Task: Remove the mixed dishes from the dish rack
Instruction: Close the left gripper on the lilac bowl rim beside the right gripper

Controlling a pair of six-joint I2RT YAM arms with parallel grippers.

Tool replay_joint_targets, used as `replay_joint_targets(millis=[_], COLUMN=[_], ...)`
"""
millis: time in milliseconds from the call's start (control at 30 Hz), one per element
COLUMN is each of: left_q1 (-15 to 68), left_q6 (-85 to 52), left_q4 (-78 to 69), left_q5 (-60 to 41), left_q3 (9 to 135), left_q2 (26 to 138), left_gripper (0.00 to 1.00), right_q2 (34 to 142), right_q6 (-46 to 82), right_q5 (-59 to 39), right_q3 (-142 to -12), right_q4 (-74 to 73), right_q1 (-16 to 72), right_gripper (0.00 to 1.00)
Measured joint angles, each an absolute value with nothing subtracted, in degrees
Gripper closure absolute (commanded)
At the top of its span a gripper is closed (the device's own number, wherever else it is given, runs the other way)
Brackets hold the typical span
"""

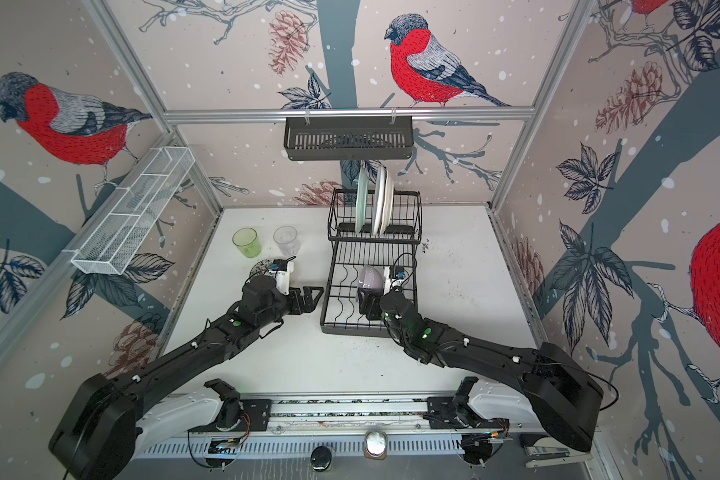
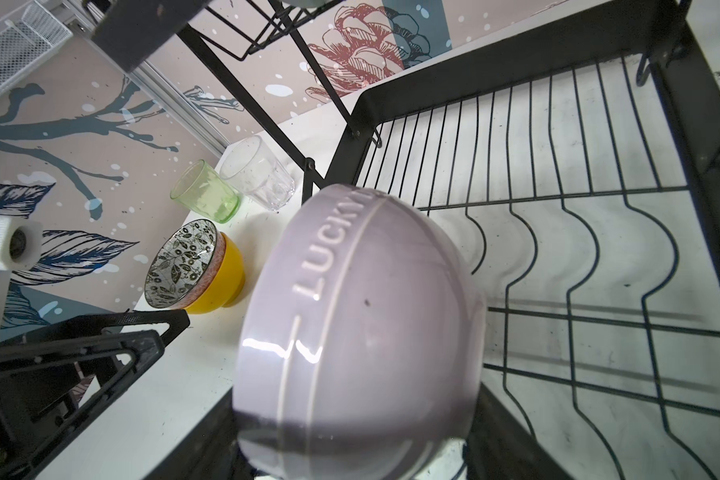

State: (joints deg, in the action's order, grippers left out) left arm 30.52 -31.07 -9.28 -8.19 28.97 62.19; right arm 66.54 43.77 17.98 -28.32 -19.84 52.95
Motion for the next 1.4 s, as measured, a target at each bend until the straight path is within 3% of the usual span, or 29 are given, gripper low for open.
replay_joint_targets(millis=[700,1067,1233,1400], left_q1=[42.2,43.7,43.7,43.7], left_q6=[-33.2,-34.5,-34.7,-35.1], left_q4=[-5.8,-5.8,-5.8,-5.8], left_q5=[-5.5,-4.1,-4.1,-4.4], left_q3=[41.7,44.9,45.4,45.8], left_q2=[75.2,78.6,80.0,80.9], left_gripper=[0.13,0.18,0.23,0.36], right_q2=[60.7,60.5,60.4,59.4], right_q6=[46.7,46.7,47.0,48.7], right_q5=[9.2,4.3,2.5,0.9], right_q3=[-20.6,-20.8,-20.9,-20.2], right_q4=[-29.4,-31.2,-32.3,-33.5], right_q1=[51.3,51.2,51.0,50.8], right_gripper=[0.44,0.44,0.44,0.43])
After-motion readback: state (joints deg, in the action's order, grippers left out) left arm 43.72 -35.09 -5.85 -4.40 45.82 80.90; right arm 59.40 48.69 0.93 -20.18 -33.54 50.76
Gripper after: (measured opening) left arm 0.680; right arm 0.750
